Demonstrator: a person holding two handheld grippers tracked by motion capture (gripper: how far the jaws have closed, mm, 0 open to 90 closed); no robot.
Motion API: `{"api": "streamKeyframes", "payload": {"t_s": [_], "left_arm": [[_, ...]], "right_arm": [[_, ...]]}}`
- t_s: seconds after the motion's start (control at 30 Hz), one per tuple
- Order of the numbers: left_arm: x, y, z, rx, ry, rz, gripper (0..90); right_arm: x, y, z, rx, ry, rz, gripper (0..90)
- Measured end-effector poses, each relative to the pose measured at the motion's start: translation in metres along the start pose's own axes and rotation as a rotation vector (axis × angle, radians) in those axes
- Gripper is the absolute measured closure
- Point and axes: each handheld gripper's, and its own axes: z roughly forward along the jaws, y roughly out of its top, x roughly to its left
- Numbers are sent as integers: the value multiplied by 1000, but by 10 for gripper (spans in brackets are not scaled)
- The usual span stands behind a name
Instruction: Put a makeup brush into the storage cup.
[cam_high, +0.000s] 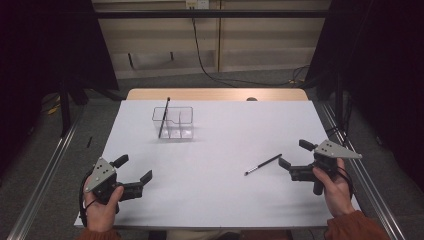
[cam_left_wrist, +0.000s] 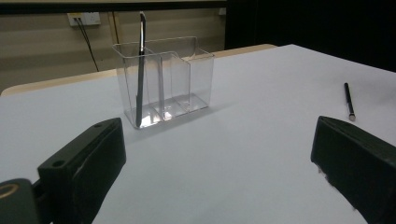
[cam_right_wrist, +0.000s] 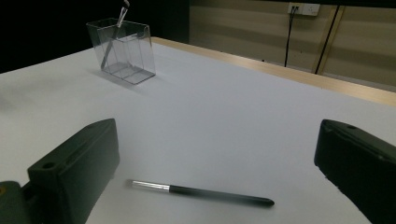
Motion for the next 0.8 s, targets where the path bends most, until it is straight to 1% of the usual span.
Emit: {"api": "streamKeyframes", "payload": {"t_s": [0.07,0.23,0.33,0.4,0.5,0.6,0.7,0.73,0.8], "left_arm": [[1,0,0,-1,7,-10,33],[2,0,1,1,3,-7,33],[2,0,1,5,1,-2,33],[2,0,2,4,2,-4,33],[3,0,2,8,-1,1,33],[3,0,3,10,2,2,33],[3,0,5,12,1,-4,33],[4,1,5,15,-1,2,33],[4,0,6,15,-3,-1,33]], "right_arm": [[-2,4,5,3,1,-11,0],[-7,15,14,5,9,-18,1],[-13,23,18,4,15,-19,2],[-15,26,20,1,12,-10,2],[-16,30,27,27,15,-30,2],[-16,34,33,34,8,-38,4],[-18,38,36,37,7,-39,4],[-18,39,37,35,8,-37,4],[-19,40,40,51,10,-39,5]]}}
